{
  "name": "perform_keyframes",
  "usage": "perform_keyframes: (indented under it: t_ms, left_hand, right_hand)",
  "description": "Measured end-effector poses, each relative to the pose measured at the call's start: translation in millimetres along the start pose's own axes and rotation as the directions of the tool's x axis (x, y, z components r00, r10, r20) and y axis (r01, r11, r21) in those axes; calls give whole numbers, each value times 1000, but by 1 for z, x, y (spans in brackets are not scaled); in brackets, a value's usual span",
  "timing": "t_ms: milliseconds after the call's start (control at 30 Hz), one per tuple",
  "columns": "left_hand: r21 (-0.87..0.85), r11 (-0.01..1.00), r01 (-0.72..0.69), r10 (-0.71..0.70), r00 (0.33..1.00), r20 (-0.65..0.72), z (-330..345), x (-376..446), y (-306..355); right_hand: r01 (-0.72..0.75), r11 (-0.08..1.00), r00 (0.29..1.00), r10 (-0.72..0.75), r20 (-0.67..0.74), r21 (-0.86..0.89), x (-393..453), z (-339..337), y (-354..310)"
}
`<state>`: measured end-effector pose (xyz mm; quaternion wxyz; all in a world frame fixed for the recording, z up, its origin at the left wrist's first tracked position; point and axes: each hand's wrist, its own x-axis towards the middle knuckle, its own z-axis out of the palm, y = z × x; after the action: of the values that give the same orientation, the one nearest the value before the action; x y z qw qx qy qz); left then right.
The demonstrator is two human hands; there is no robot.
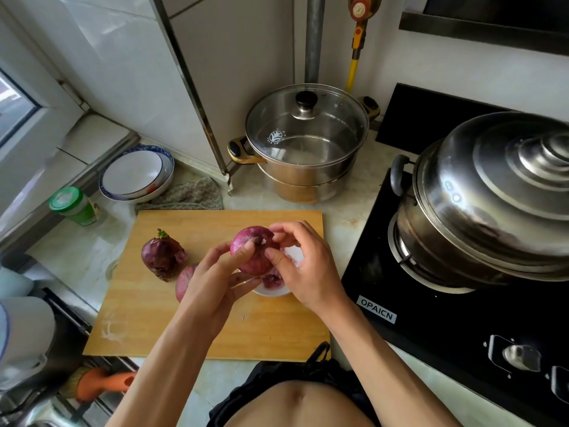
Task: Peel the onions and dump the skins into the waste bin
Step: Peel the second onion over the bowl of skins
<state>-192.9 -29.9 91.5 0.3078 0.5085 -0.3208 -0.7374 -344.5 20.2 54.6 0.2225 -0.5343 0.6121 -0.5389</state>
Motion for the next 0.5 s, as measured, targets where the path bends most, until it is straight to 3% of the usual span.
perform_keyframes:
  t_ms: [100,233,500]
  left_hand:
    - [-79,996,-29,32,999,38,2,-2,0]
    - [-135,990,-48,61,993,98,1,-4,2]
    - [-44,993,-113,119,978,174,-11,-5,11]
  right_hand:
    - [-105,992,994,107,-27,70,0,-1,-1]
    - [-293,936,956,283,78,195,3,-6,-6]
    - [-323,879,946,302,116,351,9,-13,-17]
